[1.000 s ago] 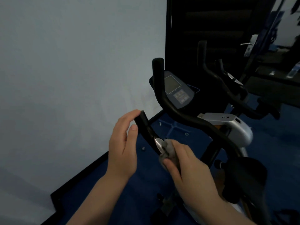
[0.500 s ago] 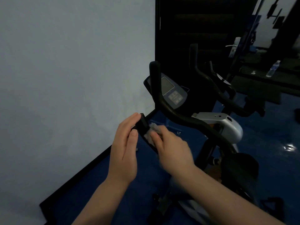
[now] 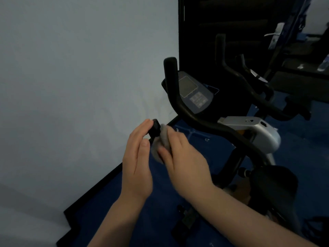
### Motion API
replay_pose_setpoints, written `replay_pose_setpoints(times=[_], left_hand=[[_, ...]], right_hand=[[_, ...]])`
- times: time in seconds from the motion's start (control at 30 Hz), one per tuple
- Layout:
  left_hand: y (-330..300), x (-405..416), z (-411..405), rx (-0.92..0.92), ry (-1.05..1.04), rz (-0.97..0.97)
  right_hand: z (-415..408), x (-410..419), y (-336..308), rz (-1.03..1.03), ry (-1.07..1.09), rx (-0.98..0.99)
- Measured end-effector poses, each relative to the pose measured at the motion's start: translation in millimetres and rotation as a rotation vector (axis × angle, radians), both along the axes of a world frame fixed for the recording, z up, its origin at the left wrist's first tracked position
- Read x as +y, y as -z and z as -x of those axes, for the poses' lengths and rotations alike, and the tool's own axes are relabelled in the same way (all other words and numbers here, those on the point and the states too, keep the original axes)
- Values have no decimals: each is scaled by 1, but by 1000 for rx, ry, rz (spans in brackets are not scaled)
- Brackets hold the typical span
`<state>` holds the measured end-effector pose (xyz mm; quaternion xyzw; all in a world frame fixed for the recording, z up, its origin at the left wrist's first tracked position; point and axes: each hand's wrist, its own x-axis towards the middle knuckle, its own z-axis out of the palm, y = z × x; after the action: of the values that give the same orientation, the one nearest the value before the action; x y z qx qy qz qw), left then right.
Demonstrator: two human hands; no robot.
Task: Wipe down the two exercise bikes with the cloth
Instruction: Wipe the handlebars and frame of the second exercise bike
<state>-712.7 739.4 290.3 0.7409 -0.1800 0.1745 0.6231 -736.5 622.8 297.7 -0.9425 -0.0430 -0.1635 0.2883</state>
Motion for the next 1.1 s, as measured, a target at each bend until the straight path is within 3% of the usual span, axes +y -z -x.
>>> replay_pose_setpoints(times=[0.07, 0.2, 0.3, 0.4, 0.63, 0.8, 0.87, 1.1], left_hand=[[-1, 4, -3, -19, 13, -9], [-5, 10, -10, -25, 64, -8], [-9, 18, -13, -4, 119, 26], [-17, 30, -20, 7, 141, 83], [-23, 32, -26, 45, 110, 137], [-22, 33, -30, 6, 184, 60], [-22, 31, -33, -31, 210, -4], [-27, 8, -41, -281, 326, -275]], right_hand=[[12, -14, 12, 141, -16, -7], [-21, -13, -2, -246, 0, 145], [-33, 21, -15, -385, 47, 15], [-18, 29, -14, -251, 31, -168], [-42, 31, -29, -224, 15, -212], [1, 14, 2, 30, 224, -114], [-6, 7, -3, 101, 201, -31], [6, 32, 5, 124, 374, -93]])
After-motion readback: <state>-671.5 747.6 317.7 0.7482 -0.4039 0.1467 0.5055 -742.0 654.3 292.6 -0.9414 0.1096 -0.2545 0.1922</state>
